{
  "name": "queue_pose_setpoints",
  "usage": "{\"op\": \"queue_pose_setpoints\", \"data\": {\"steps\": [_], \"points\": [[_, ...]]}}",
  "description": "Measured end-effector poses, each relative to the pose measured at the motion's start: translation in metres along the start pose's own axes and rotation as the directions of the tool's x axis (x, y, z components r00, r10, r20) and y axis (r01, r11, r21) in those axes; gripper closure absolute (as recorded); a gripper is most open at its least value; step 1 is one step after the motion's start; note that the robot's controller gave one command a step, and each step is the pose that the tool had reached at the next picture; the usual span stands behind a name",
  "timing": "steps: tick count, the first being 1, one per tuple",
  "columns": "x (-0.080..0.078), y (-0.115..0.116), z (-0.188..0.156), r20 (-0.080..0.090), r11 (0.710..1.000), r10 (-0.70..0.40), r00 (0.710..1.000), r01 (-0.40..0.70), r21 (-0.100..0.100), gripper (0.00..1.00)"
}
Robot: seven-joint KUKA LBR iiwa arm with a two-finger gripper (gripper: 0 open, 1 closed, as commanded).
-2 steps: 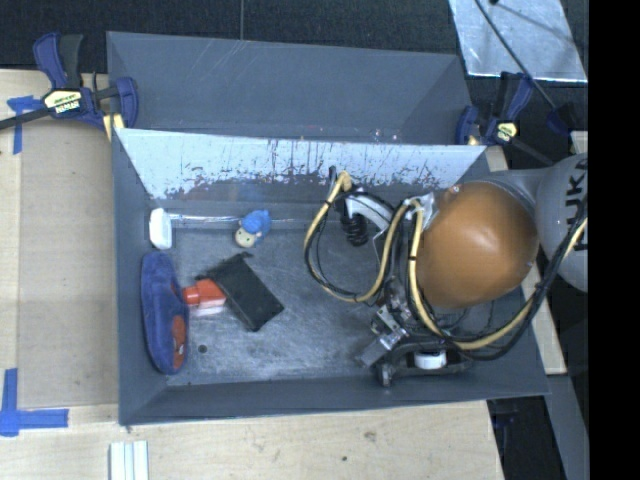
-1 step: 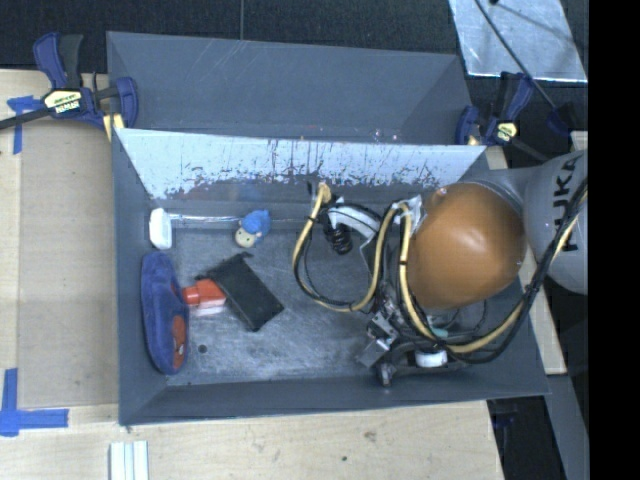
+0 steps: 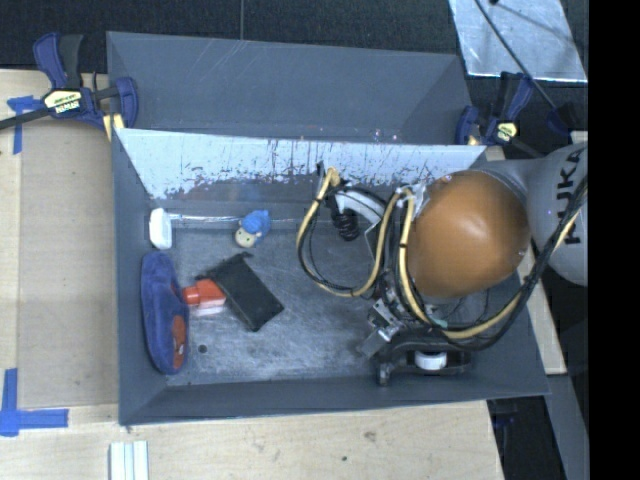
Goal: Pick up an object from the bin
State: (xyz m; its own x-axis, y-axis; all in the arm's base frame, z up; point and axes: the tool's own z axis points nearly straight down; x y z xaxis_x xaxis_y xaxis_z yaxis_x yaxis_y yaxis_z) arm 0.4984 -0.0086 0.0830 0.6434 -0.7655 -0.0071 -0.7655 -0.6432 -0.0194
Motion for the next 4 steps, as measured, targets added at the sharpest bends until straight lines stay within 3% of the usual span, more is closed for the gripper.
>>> {"op": "queue_pose_setpoints", "data": {"steps": [1, 2, 3, 4], "points": [[-0.030, -0.040, -0.128, -0.009, 0.997, -0.076, 0.997, 0.076, -0.012, 1.00], [-0.029, -0.037, -0.124, -0.003, 0.997, -0.072, 0.997, 0.072, -0.022, 0.00], [-0.004, -0.001, -0.034, 0.002, 0.985, -0.173, 0.985, 0.173, -0.025, 0.00], [0.024, 0.034, -0.008, 0.004, 0.924, -0.381, 0.925, 0.381, -0.023, 0.00]]}}
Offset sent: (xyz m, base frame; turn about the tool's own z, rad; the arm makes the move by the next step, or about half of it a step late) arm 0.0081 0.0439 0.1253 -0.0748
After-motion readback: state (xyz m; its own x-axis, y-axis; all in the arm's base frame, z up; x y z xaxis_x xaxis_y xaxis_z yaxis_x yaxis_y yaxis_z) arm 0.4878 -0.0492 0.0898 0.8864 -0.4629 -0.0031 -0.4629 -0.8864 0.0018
